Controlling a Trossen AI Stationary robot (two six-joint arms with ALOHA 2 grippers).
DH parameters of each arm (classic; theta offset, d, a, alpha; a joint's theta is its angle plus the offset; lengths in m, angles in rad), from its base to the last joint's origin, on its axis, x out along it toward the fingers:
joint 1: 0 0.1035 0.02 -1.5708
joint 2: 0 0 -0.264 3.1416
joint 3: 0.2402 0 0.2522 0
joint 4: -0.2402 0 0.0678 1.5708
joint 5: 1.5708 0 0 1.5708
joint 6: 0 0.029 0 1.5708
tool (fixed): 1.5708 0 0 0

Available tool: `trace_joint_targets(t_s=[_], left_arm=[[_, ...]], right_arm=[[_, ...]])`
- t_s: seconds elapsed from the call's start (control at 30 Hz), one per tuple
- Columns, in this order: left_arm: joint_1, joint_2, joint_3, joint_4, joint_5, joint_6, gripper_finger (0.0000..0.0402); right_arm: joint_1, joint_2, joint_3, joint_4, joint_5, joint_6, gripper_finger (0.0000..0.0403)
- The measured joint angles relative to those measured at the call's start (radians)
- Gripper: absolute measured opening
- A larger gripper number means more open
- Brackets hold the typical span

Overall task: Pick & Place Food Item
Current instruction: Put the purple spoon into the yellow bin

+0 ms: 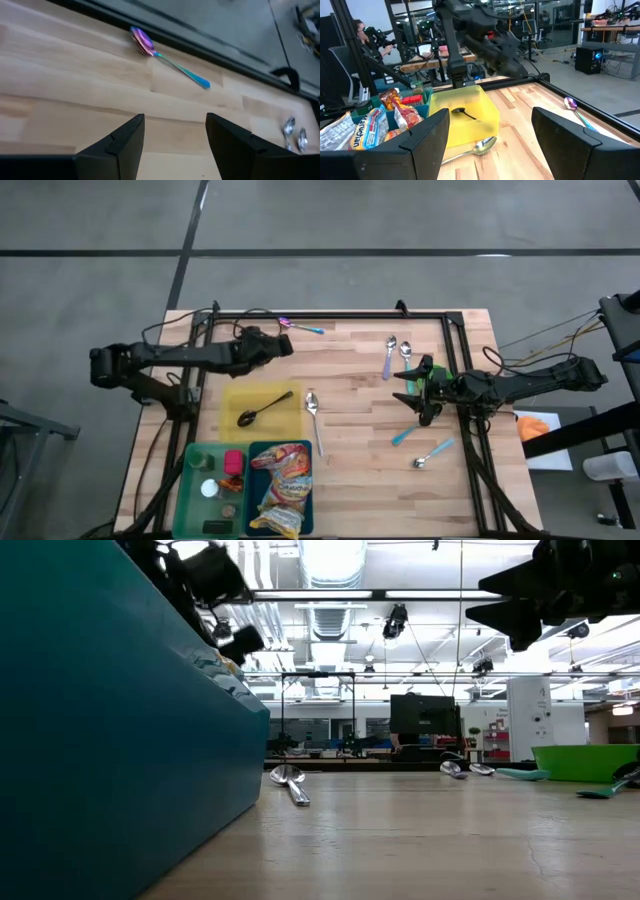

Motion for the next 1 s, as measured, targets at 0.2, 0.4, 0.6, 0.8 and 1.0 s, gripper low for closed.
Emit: trace_joint_targets(t_s=[0.2,0.4,0.6,0.8,1.0], left_arm=[[0.123,0.083,-0.020,0.156,0.148,0.115,0.0211],[0.193,0.174,-0.020,0.174,0.151,0.031,0.0211],[0.245,0.279,-0.014,0.283,0.170,0.096,0.0211],[0.285,0.368,0.038,0.288,0.201,0.100,0.0211],[0.307,0.390,0.060,0.287,0.207,0.094,0.0211]], right_arm=[[0.000,0.000,0.000,0.000,0.000,0.000,0.0281],[0.000,0.000,0.000,0.000,0.000,0.000,0.0281],[0.000,0.000,0.000,0.000,0.000,0.000,0.0281],[0.000,0.000,0.000,0.000,0.000,0.000,0.0281],[0.000,0.000,0.000,0.000,0.000,0.000,0.0281]])
